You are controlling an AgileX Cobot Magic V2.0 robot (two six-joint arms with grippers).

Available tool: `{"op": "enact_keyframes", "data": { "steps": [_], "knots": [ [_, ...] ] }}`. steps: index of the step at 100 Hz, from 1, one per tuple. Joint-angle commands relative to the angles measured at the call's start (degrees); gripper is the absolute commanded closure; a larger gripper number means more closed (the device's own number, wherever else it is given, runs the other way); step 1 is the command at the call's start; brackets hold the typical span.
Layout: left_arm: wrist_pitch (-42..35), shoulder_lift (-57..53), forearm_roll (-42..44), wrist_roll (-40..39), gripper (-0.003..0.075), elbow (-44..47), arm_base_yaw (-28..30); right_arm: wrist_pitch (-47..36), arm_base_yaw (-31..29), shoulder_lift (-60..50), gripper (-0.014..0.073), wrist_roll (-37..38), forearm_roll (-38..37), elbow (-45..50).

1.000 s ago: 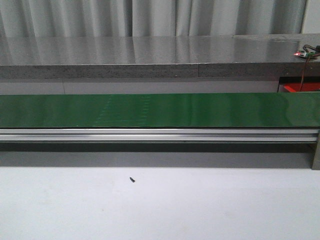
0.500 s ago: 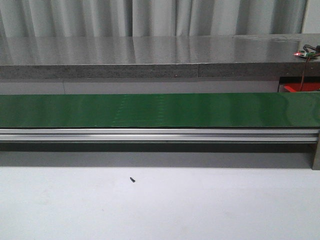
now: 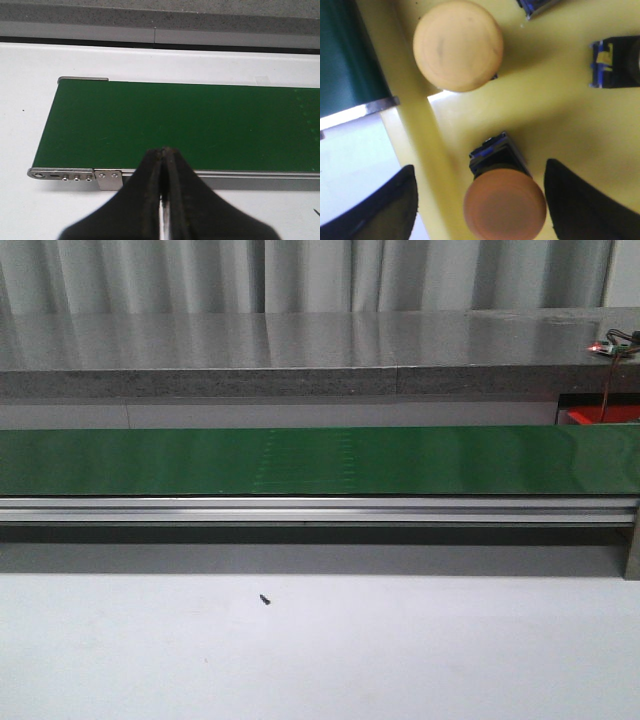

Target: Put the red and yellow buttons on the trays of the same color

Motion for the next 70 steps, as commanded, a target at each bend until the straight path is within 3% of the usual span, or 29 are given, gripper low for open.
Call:
{"op": "enact_keyframes", "data": {
  "steps": [1, 31, 43, 62, 70],
  "knots": [
    [-4.2, -0.2, -1.1, -0.2, 0.074, -1.6, -0.4, -1.4, -0.3, -3.2, 0.0053, 0.0, 0.2, -1.2],
    [-4.2, -0.2, -1.1, -0.2, 0.074, -1.6, -0.4, -1.6, 0.6, -13.7, 0.0077, 0.0, 0.9, -1.2],
    [-4.2, -0.2, -1.1, -0.2, 0.074, -1.6, -0.4, -1.7, 3.4, -17.5, 0.0249, 0.0, 0.9, -1.2],
    [-4.2, -0.2, -1.1, -0.2, 0.074, -1.6, -0.4, -1.3, 9.0, -21.9, 0.0638, 0.0, 0.8, -1.2],
    [-4.2, -0.2, -1.1, -0.2, 0.074, -1.6, -0.4, -1.3, 10.7, -23.7, 0.0657, 0.0, 0.8, -1.2]
  ]
}}
